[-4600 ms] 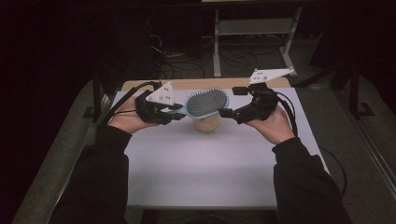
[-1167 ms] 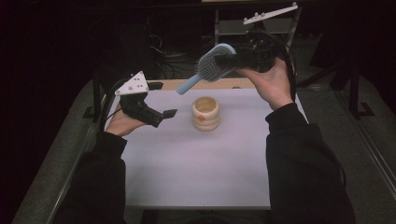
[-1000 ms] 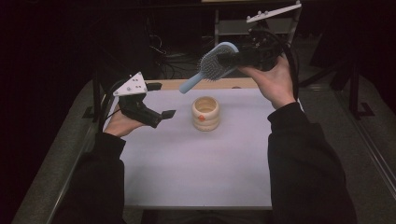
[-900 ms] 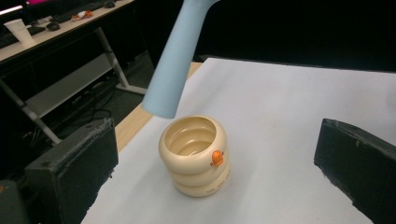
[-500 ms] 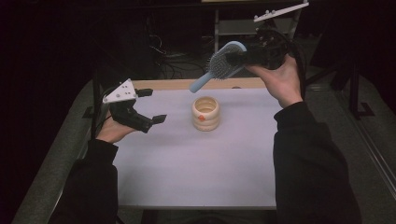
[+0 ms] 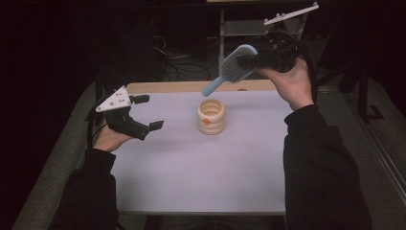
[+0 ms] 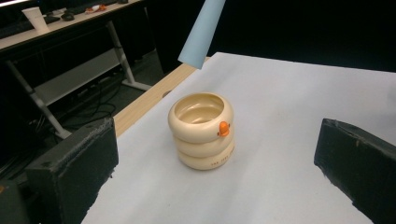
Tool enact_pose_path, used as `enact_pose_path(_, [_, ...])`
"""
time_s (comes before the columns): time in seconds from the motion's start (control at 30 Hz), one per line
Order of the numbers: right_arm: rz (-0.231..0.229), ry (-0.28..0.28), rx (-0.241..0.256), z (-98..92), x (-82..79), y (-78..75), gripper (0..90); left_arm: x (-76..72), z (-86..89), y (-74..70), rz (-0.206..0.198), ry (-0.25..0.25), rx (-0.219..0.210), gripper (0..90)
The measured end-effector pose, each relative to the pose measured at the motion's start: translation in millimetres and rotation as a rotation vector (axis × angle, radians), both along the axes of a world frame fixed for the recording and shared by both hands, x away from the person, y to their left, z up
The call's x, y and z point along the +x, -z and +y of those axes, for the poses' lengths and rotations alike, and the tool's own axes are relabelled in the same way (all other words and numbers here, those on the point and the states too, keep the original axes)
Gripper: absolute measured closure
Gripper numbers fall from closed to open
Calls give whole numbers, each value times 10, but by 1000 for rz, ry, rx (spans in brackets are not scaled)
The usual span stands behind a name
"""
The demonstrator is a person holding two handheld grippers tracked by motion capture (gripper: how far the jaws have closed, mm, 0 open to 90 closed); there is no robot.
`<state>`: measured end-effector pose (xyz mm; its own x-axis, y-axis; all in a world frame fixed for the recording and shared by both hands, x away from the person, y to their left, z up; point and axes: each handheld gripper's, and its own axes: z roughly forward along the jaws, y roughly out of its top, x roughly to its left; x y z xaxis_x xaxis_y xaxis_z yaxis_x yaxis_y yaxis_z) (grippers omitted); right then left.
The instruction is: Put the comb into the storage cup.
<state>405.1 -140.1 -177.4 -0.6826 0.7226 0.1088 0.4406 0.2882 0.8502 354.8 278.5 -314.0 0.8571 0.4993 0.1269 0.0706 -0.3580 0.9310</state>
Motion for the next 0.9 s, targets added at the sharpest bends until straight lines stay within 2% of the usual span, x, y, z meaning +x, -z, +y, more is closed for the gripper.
enact_pose_path(0.73, [63,33,-19,-126,160,319,561,-59,313,351,62,-49,-62,0])
enact_pose_path(0.9, [70,37,-17,-125,195,372,561,-83,374,412,54,-62,-63,0])
